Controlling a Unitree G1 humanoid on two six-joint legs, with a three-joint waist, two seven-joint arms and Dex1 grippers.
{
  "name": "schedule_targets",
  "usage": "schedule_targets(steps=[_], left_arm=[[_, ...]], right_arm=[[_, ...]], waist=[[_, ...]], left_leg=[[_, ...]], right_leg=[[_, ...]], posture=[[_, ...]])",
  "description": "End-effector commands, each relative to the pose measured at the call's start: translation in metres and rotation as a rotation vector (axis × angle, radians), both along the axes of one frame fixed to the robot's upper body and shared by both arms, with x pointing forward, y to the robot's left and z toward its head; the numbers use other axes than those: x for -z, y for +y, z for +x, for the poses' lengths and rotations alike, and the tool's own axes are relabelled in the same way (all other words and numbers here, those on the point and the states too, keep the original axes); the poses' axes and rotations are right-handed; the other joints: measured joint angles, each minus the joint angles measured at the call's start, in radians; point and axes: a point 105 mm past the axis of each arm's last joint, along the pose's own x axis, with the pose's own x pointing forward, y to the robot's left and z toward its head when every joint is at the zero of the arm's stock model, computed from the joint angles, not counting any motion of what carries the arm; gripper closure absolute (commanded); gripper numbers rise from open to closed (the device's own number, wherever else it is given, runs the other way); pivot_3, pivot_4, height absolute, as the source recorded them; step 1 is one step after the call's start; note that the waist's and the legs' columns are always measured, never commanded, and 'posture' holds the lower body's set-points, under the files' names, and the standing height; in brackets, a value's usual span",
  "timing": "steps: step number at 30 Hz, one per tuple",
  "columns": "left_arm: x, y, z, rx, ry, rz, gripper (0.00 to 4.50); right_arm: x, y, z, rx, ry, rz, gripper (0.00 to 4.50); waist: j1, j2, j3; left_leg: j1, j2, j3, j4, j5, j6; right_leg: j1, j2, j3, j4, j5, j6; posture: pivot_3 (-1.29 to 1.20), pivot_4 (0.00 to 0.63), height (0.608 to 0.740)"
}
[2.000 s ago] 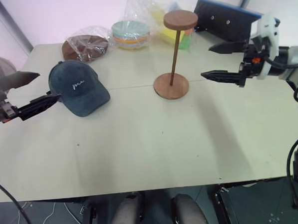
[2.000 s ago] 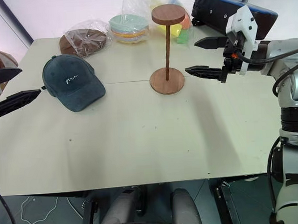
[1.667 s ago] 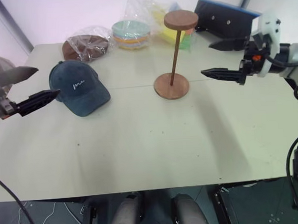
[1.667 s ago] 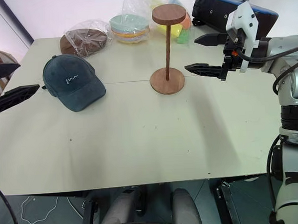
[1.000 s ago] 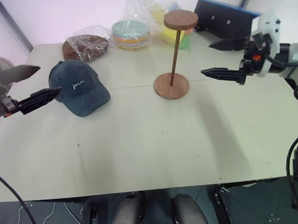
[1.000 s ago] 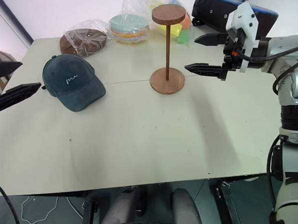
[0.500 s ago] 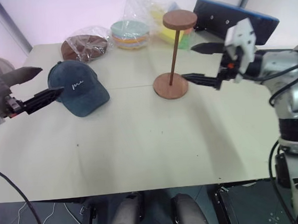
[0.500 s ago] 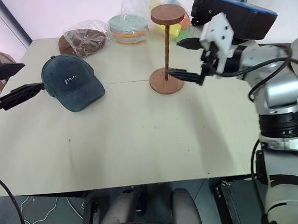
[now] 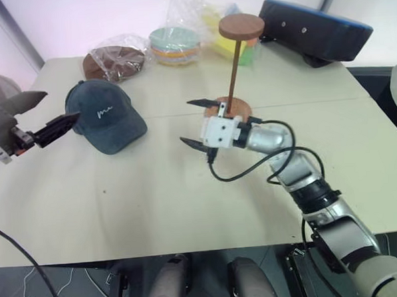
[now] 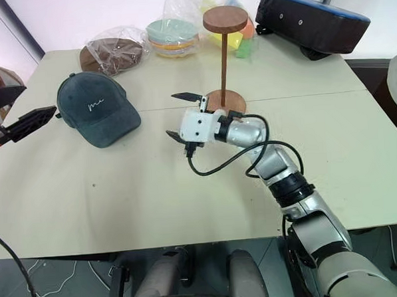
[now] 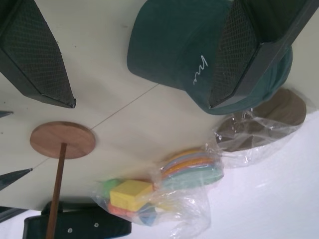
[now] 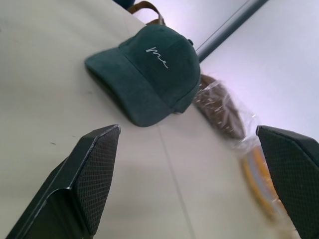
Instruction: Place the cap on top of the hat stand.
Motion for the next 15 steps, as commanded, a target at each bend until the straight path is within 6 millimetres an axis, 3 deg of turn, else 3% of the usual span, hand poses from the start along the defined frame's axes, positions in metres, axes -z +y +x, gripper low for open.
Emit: schedule_targets(steps=[1, 9, 13, 15], left_arm=[[-0.014, 0.005, -0.009, -0.041, -0.067, 0.017, 0.0], [-0.012, -0.004, -0.013, -0.007, -0.035, 0.02, 0.0], [0.012, -0.017, -0.02, 0.045, 0.055, 0.112, 0.0], [0.023, -0.021, -0.022, 0.054, 0.085, 0.162, 0.0]], right_arm=[[-0.013, 0.019, 0.006, 0.008, -0.179, 0.025, 0.04], [-0.012, 0.052, 0.016, -0.011, -0.196, 0.115, 0.04], [-0.036, 0.032, 0.024, -0.012, 0.202, 0.437, 0.04], [-0.046, 0.019, 0.019, -0.065, 0.347, 0.502, 0.04]], waist=[[-0.002, 0.0, 0.0], [-0.018, -0.002, -0.001], [-0.025, -0.002, -0.001], [-0.021, -0.001, -0.001]], left_leg=[[0.0, 0.0, 0.0, 0.0, 0.001, -0.002], [0.0, 0.0, -0.002, -0.001, 0.002, -0.003], [0.0, 0.001, -0.002, -0.001, 0.002, -0.004], [0.0, 0.002, -0.002, -0.001, 0.002, -0.004]], right_leg=[[0.0, 0.0, 0.0, 0.0, 0.0, 0.0], [0.0, 0.002, 0.0, 0.001, 0.0, 0.0], [0.001, 0.003, 0.001, 0.001, 0.0, 0.0], [0.002, 0.004, 0.0, 0.001, 0.0, 0.0]], posture=[[0.0, 0.15, 0.74], [0.0, 0.15, 0.74], [0.0, 0.15, 0.74], [0.0, 0.15, 0.74]])
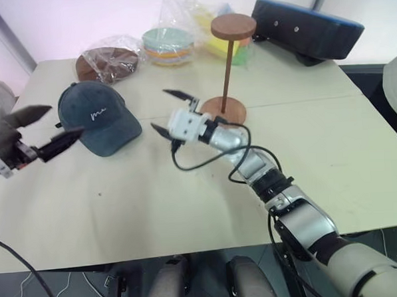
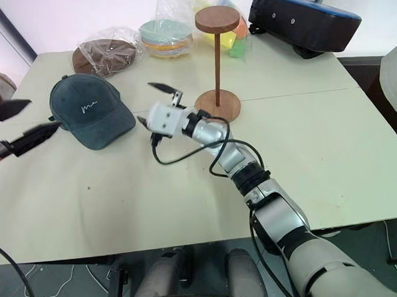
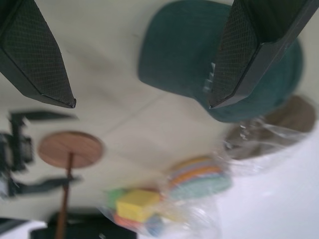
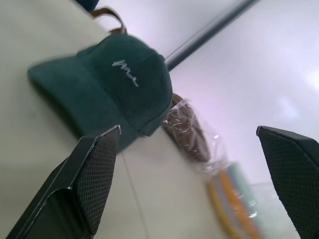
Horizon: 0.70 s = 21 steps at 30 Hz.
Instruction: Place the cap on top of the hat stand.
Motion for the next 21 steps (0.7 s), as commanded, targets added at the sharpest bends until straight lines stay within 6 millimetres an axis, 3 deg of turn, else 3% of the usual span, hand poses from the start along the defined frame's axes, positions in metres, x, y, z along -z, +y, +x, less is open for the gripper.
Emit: schedule_targets(steps=[1, 6, 12, 14, 17, 21], left_arm=[[0.01, -0.009, -0.005, 0.03, 0.012, 0.119, 0.0], [0.041, -0.01, -0.001, 0.048, 0.054, 0.272, 0.0], [0.059, 0.0, 0.017, 0.01, -0.019, 0.447, 0.0], [0.061, 0.0, 0.025, -0.002, -0.056, 0.445, 0.0], [0.064, 0.0, 0.035, -0.023, -0.095, 0.419, 0.0], [0.066, 0.0, 0.043, -0.046, -0.128, 0.405, 0.0]], right_arm=[[-0.04, -0.031, -0.01, -0.12, 0.207, 0.198, 0.04], [-0.068, -0.075, -0.039, -0.242, 0.412, 0.189, 0.04], [-0.091, -0.101, -0.081, -0.42, 0.582, 0.154, 0.04], [-0.085, -0.112, -0.091, -0.435, 0.62, 0.094, 0.04], [-0.065, -0.125, -0.088, -0.346, 0.641, -0.031, 0.04], [-0.058, -0.128, -0.088, -0.317, 0.637, -0.096, 0.04]], waist=[[0.004, 0.0, 0.0], [0.014, 0.001, 0.001], [0.019, 0.002, 0.001], [0.027, 0.003, 0.002], [0.033, 0.002, 0.001], [0.029, 0.002, 0.001]], left_leg=[[0.0, 0.0, 0.0, 0.0, 0.0, 0.0], [0.0, 0.0, 0.0, 0.0, -0.005, 0.007], [0.0, 0.0, 0.002, -0.003, -0.005, 0.008], [0.0, 0.0, 0.002, -0.003, -0.005, 0.009], [0.0, -0.001, 0.002, -0.002, -0.006, 0.01], [0.0, -0.001, 0.003, 0.0, -0.007, 0.011]], right_leg=[[-0.001, 0.0, 0.0, 0.0, 0.0, 0.0], [-0.001, -0.001, 0.0, 0.0, 0.0, -0.001], [-0.002, -0.004, 0.001, -0.001, 0.0, -0.001], [-0.003, -0.004, 0.001, -0.002, 0.0, -0.001], [-0.002, -0.005, 0.0, -0.003, 0.001, -0.001], [-0.002, -0.005, 0.0, -0.003, 0.001, -0.001]], posture=[[0.0, 0.15, 0.74], [0.0, 0.15, 0.74], [0.0, 0.15, 0.74], [0.0, 0.15, 0.74], [0.0, 0.15, 0.74], [0.0, 0.15, 0.74]])
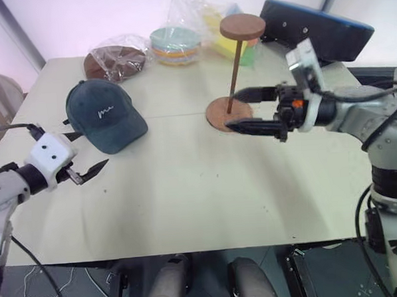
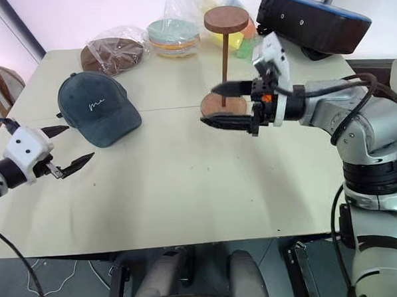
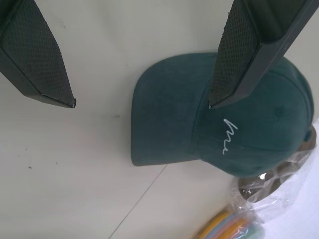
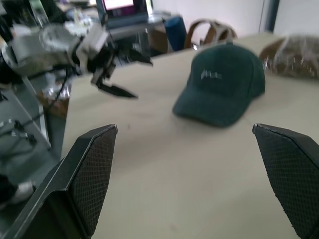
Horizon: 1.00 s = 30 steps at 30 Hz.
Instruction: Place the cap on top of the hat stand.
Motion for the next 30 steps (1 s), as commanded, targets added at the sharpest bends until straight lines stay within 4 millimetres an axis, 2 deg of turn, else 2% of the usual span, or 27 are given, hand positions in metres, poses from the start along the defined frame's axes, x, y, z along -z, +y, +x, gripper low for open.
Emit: schedule_targets(steps=[1, 6, 8, 12, 15, 20, 24, 30], left_arm=[[-0.01, -0.003, 0.009, -0.008, -0.081, -0.017, 0.0], [0.005, -0.013, 0.017, -0.017, -0.114, -0.058, 0.0], [0.01, -0.017, 0.021, -0.04, -0.133, -0.094, 0.0], [0.029, -0.027, 0.027, -0.05, -0.161, -0.042, 0.0], [0.036, -0.029, 0.032, -0.066, -0.203, 0.019, 0.0], [0.037, -0.024, 0.043, -0.122, -0.298, 0.146, 0.0], [0.043, -0.022, 0.049, -0.154, -0.317, 0.183, 0.0], [0.059, -0.032, 0.055, -0.147, -0.303, 0.194, 0.0]], right_arm=[[-0.006, 0.003, -0.005, -0.027, -0.067, -0.039, 0.04], [-0.007, 0.007, -0.009, -0.05, -0.062, -0.03, 0.04], [-0.014, 0.006, -0.012, -0.066, -0.055, -0.001, 0.04], [-0.037, 0.005, -0.018, -0.098, -0.026, 0.12, 0.04], [-0.044, 0.004, -0.021, -0.104, -0.021, 0.152, 0.04], [-0.04, 0.002, -0.02, -0.076, -0.025, 0.136, 0.04], [-0.04, 0.003, -0.02, -0.07, -0.029, 0.138, 0.04], [-0.04, 0.003, -0.02, -0.057, -0.038, 0.134, 0.04]], waist=[[-0.001, 0.001, 0.0], [0.001, 0.001, 0.0], [0.001, 0.0, 0.0], [0.002, 0.0, 0.0], [0.002, 0.0, 0.0], [0.003, 0.0, 0.0], [0.003, 0.0, 0.0], [0.003, 0.0, 0.0]], left_leg=[[0.0, 0.0, 0.0, 0.0, 0.0, 0.0], [-0.002, 0.0, 0.0, 0.001, 0.0, 0.0], [-0.003, 0.0, 0.0, 0.001, 0.0, 0.0], [-0.004, 0.0, -0.001, 0.003, 0.0, 0.0], [-0.004, 0.0, -0.001, 0.003, 0.0, 0.0], [-0.005, 0.0, -0.001, 0.003, 0.0, 0.0], [-0.006, -0.001, -0.001, 0.003, 0.0, 0.0], [-0.006, -0.001, -0.001, 0.004, 0.0, 0.0]], right_leg=[[0.0, 0.0, 0.0, 0.0, 0.0, 0.0], [0.0, 0.0, -0.001, 0.001, 0.0, 0.0], [0.0, 0.0, -0.001, 0.001, 0.0, 0.0], [0.0, 0.0, -0.001, 0.001, 0.0, 0.001], [0.0, 0.0, -0.002, 0.001, 0.0, 0.001], [0.0, 0.0, -0.002, 0.002, 0.0, 0.001], [-0.001, 0.0, -0.002, 0.002, 0.0, 0.001], [-0.001, 0.0, -0.002, 0.003, 0.001, 0.001]], posture=[[0.0, 0.15, 0.74], [0.0, 0.15, 0.74], [0.0, 0.15, 0.74], [0.0, 0.15, 0.74], [0.0, 0.15, 0.74], [0.0, 0.15, 0.74], [0.0, 0.15, 0.74], [0.0, 0.15, 0.74]])
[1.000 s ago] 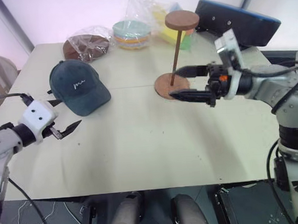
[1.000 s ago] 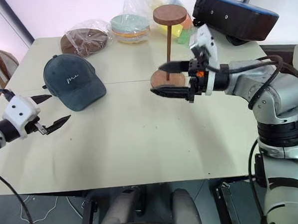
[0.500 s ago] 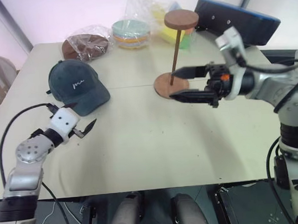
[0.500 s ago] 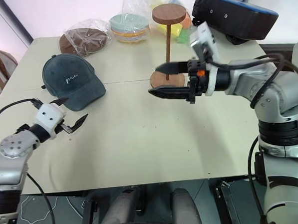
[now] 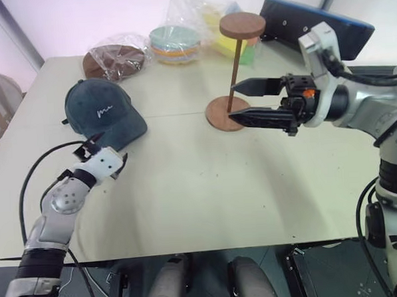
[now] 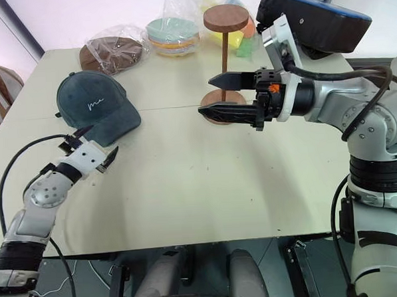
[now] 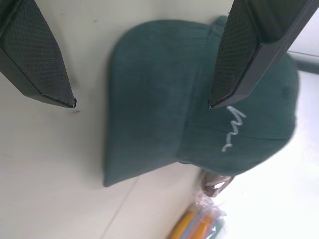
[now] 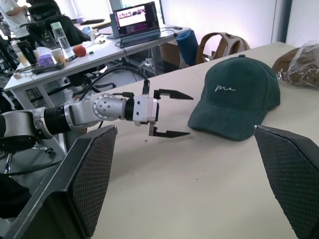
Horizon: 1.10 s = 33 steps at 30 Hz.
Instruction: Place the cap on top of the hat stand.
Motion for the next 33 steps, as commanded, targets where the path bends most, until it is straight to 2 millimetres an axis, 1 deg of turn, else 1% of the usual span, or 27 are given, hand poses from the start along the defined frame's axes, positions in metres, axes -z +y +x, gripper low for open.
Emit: schedule_targets(steps=[1, 5, 12, 16, 20, 28, 33], left_arm=[[-0.005, -0.005, 0.006, 0.002, -0.044, 0.007, 0.0], [0.002, -0.005, 0.012, -0.024, -0.048, 0.009, 0.0], [0.008, 0.009, 0.023, -0.127, -0.1, 0.041, 0.0], [0.008, 0.013, 0.029, -0.157, -0.126, 0.048, 0.0], [0.006, 0.01, 0.037, -0.176, -0.151, 0.057, 0.0], [0.014, 0.006, 0.038, -0.185, -0.167, 0.087, 0.0], [0.016, 0.012, 0.034, -0.194, -0.195, 0.169, 0.0]], right_arm=[[-0.01, -0.001, -0.006, -0.006, -0.056, 0.012, 0.04], [-0.01, 0.0, -0.006, -0.001, -0.06, 0.008, 0.04], [-0.013, 0.0, -0.005, 0.01, -0.07, 0.002, 0.04], [-0.013, -0.002, -0.003, 0.024, -0.079, -0.004, 0.04], [-0.016, -0.004, 0.0, 0.04, -0.094, -0.009, 0.04], [-0.018, -0.008, 0.0, 0.061, -0.108, -0.026, 0.04], [-0.018, -0.009, 0.0, 0.068, -0.11, -0.031, 0.04]], waist=[[0.0, 0.0, 0.0], [0.001, 0.0, 0.0], [0.001, 0.0, 0.0], [0.0, 0.0, -0.001], [0.001, 0.0, -0.001], [0.0, 0.0, -0.001], [0.0, 0.0, -0.001]], left_leg=[[0.0, 0.0, 0.0, 0.0, 0.0, 0.0], [-0.001, 0.0, -0.001, 0.002, 0.0, 0.0], [-0.001, -0.001, -0.001, 0.003, 0.0, 0.0], [-0.001, -0.001, -0.001, 0.003, 0.0, 0.0], [-0.001, -0.001, -0.001, 0.003, 0.0, 0.0], [-0.001, -0.001, -0.001, 0.003, 0.0, 0.0], [-0.001, -0.001, -0.001, 0.003, 0.0, 0.0]], right_leg=[[0.0, 0.0, 0.0, 0.0, 0.0, 0.0], [0.0, 0.0, -0.001, 0.0, 0.0, 0.0], [0.0, 0.0, -0.001, 0.001, 0.001, 0.001], [0.0, 0.0, -0.001, 0.002, 0.001, 0.001], [0.0, 0.0, -0.001, 0.002, 0.001, 0.001], [0.0, 0.0, -0.001, 0.003, 0.001, 0.001], [0.0, 0.0, -0.001, 0.003, 0.001, 0.001]], posture=[[0.0, 0.15, 0.74], [0.0, 0.15, 0.74], [0.0, 0.15, 0.74], [0.0, 0.15, 0.74], [0.0, 0.15, 0.74], [0.0, 0.15, 0.74], [0.0, 0.15, 0.74]])
